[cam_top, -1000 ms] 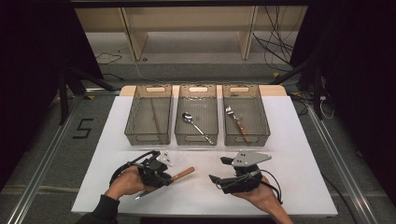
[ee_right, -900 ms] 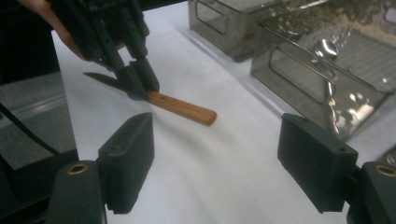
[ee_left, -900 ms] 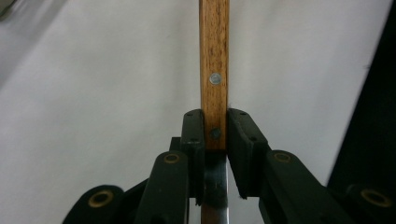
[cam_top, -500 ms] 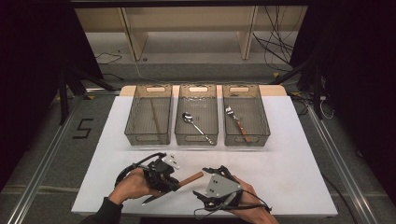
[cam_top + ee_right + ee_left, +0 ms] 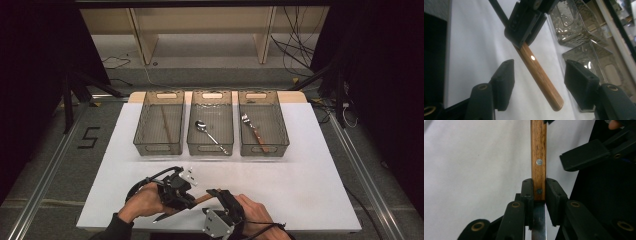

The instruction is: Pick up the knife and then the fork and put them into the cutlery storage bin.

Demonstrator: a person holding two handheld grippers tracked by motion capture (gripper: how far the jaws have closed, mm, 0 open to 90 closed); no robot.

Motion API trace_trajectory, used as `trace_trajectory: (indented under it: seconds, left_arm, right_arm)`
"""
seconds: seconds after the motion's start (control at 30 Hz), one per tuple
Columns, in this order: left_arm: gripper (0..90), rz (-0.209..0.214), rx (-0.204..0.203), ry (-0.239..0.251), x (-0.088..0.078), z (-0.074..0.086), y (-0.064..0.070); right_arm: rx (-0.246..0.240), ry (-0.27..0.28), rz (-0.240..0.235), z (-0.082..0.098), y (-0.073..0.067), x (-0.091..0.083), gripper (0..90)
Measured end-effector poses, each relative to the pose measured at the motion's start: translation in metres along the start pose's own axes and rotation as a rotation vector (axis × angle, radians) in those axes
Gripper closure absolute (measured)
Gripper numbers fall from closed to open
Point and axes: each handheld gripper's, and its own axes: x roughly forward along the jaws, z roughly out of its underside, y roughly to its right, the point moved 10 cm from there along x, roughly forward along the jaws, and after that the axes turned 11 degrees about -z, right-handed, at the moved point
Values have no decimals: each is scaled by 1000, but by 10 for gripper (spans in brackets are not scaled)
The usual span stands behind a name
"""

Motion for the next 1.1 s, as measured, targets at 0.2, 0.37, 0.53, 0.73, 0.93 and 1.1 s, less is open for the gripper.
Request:
trace_trajectory:
  seconds: [0.2, 0.37, 0.53, 0.73, 0.93, 1.1]
  left_arm:
    - [766, 5, 11, -1, -1, -1, 4]
    - [765, 13, 19, -2, -2, -2, 7]
    - [766, 23, 27, -6, -4, -3, 10]
    - [766, 32, 18, -2, -4, -4, 12]
    - [765, 45, 5, -7, -3, -3, 12]
    - [760, 58, -8, -2, -5, -3, 11]
  right_arm:
    - [-67, -37, 41, 0, -3, 5, 511]
    - [-135, -74, 96, 1, -6, 8, 577]
    - [-207, -99, 130, 2, -8, 10, 640]
    - [-238, -110, 141, 3, -9, 11, 699]
    - [-292, -129, 153, 4, -12, 12, 756]
    - [-336, -134, 154, 5, -14, 14, 803]
